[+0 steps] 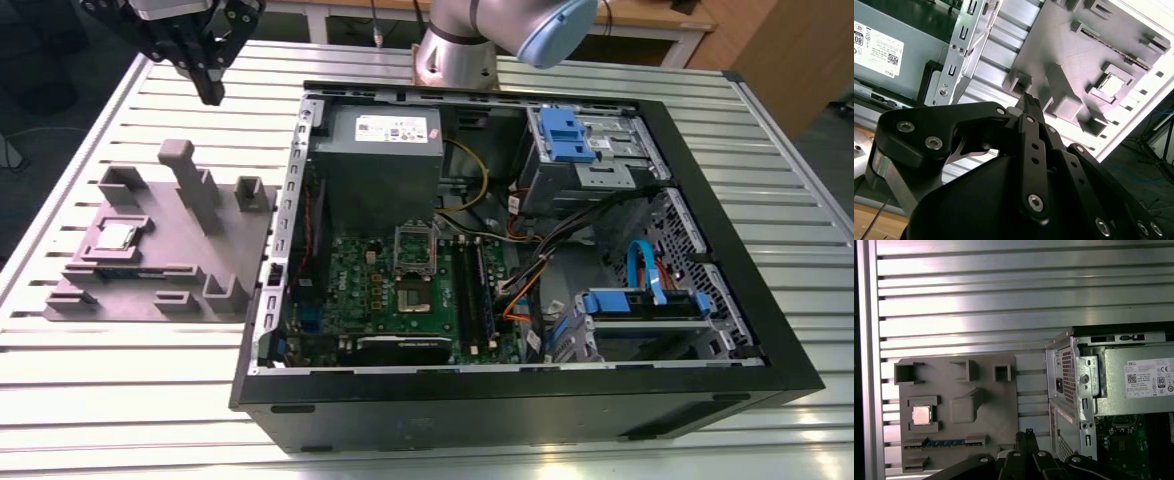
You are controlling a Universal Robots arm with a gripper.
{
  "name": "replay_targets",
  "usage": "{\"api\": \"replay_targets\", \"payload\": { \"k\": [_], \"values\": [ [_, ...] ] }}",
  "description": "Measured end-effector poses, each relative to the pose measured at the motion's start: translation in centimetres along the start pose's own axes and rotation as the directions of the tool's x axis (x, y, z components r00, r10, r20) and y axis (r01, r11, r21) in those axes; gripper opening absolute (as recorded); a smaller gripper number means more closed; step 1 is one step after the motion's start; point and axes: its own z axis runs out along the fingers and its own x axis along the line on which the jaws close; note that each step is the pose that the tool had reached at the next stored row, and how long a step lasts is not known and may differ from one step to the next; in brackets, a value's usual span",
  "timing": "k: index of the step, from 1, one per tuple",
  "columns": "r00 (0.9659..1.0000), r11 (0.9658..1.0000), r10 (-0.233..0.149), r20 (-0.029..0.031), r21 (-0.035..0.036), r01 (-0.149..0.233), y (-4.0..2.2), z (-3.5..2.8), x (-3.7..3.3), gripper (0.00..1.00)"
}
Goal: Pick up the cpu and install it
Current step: 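Reach for the cpu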
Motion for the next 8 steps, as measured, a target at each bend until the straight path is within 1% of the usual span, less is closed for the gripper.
{"api": "replay_targets", "payload": {
  "k": [8],
  "values": [
    [1.0000,1.0000,0.000,0.0000,0.0000,0.000,-0.02,-0.01,0.23,0.10]
  ]
}}
